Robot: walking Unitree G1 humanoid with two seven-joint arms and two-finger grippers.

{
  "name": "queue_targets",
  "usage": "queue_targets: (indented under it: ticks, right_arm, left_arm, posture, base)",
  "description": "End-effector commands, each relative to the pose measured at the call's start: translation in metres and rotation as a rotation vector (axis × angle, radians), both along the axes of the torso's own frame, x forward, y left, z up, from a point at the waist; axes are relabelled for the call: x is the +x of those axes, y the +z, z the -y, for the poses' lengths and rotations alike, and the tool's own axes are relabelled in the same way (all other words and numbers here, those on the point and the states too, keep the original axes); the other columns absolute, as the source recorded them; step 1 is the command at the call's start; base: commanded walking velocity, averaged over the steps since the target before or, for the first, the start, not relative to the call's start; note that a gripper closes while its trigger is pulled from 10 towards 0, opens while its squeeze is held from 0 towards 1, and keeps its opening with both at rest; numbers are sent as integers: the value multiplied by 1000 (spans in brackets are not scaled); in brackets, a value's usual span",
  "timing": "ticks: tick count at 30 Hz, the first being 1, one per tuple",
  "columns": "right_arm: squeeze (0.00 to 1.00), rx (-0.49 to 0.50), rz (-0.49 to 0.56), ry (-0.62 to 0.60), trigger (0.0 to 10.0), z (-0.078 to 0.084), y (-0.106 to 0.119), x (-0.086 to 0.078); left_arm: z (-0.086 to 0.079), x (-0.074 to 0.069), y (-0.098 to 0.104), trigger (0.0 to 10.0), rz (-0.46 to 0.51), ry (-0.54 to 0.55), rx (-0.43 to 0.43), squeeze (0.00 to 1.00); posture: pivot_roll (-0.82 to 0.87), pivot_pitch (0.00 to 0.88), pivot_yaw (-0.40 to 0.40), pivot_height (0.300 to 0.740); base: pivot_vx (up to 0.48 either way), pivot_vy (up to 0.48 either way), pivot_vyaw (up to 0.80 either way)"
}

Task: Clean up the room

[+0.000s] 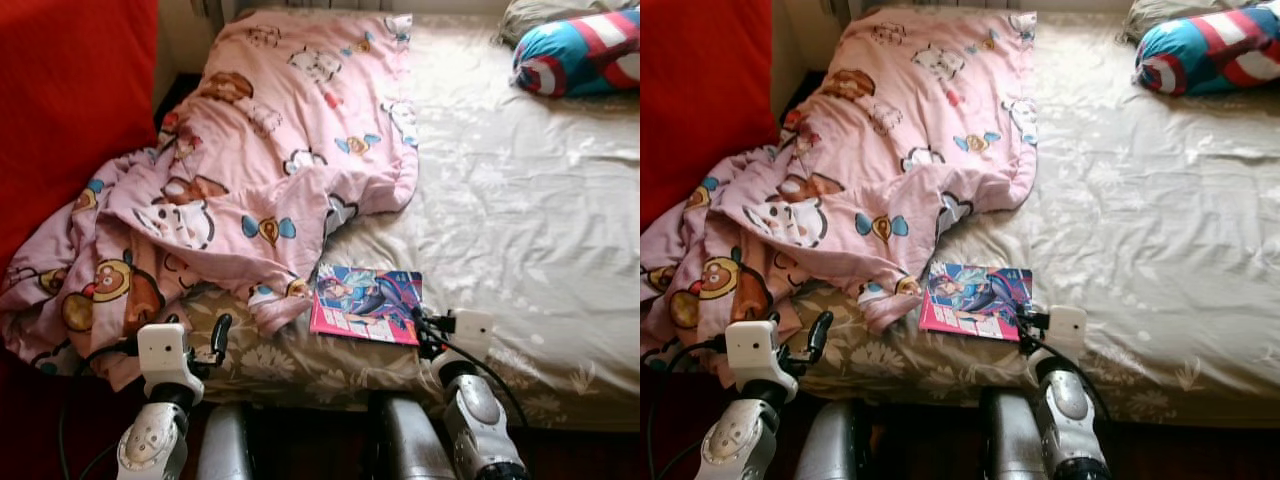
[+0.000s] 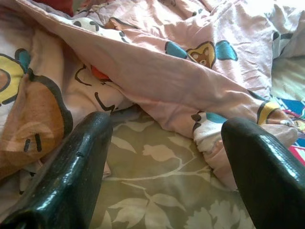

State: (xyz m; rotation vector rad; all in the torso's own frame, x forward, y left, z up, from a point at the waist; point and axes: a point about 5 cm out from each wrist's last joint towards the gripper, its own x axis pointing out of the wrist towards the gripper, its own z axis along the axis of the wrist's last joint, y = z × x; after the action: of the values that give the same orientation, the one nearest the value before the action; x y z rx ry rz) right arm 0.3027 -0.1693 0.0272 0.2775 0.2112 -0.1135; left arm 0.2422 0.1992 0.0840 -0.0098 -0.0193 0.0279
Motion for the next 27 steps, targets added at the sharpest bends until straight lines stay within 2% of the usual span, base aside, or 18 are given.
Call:
queue_targets:
  ticks: [1, 2, 4, 5, 6, 7, 9, 10, 11, 12, 17, 22, 27]
  right_arm:
    - [0, 67, -54, -36, 10000, 5, -9, -5]
    - [0, 155, -71, -54, 10000, 7, -11, -3]
    - [0, 230, -65, -72, 10000, 9, -10, 0]
    - [925, 268, -46, -55, 10000, 8, -6, 3]
    - [925, 282, -36, -42, 10000, 8, -5, 5]
    - [1000, 287, -26, -31, 10000, 7, -3, 6]
    - [1000, 264, -18, -19, 10000, 9, 0, 9]
    - [624, 256, -18, -11, 10000, 9, 1, 10]
    - [624, 253, -20, -5, 10000, 10, 1, 11]
    - [0, 260, -23, 3, 10000, 9, 1, 11]
    - [0, 301, -32, 8, 10000, 11, -2, 10]
    - [0, 400, -49, 36, 10000, 7, -10, 5]
    - [0, 408, -55, 69, 10000, 4, -12, 3]
  left_arm:
    - [-2, -7, -4, 10000, -33, -7, 27, 0]
    - [-2, -8, -4, 10000, -40, -10, 31, 0]
    - [-2, -10, -4, 10000, -45, -14, 35, 0]
    - [-3, -11, -4, 10000, -47, -15, 36, 0]
    - [-3, -11, -4, 10000, -48, -15, 36, 0]
    - [-3, -12, -4, 10000, -49, -16, 37, 0]
    - [-3, -13, -4, 10000, -53, -17, 38, 0]
    - [-3, -14, -4, 10000, -56, -19, 40, 0]
    - [-3, -15, -4, 10000, -59, -21, 43, 0]
    - [-3, -15, -3, 10000, -62, -23, 47, 0]
    - [-4, -16, -1, 10000, -66, -27, 53, 0]
    - [-6, -18, 2, 10000, -70, -39, 76, 0]
    - [-9, -19, 4, 10000, -74, -41, 88, 0]
  posture:
    - [17, 262, -1, 574]
    - [20, 268, 2, 574]
    - [25, 274, 6, 574]
    - [29, 282, 11, 574]
    - [29, 282, 11, 574]
    - [32, 286, 13, 574]
    - [33, 290, 16, 574]
    - [34, 292, 19, 574]
    - [35, 292, 20, 574]
    - [39, 294, 23, 574]
    - [46, 299, 30, 574]
    - [63, 307, 46, 574]
    - [66, 313, 52, 574]
  base:
    - [0, 0, 0]
    - [0, 0, 0]
    - [0, 0, 0]
    - [0, 0, 0]
    - [0, 0, 0]
    - [0, 0, 0]
    - [0, 0, 0]
    - [0, 0, 0]
    - [0, 0, 0]
    - [0, 0, 0]
    - [0, 0, 0]
    - [0, 0, 0]
    - [0, 0, 0]
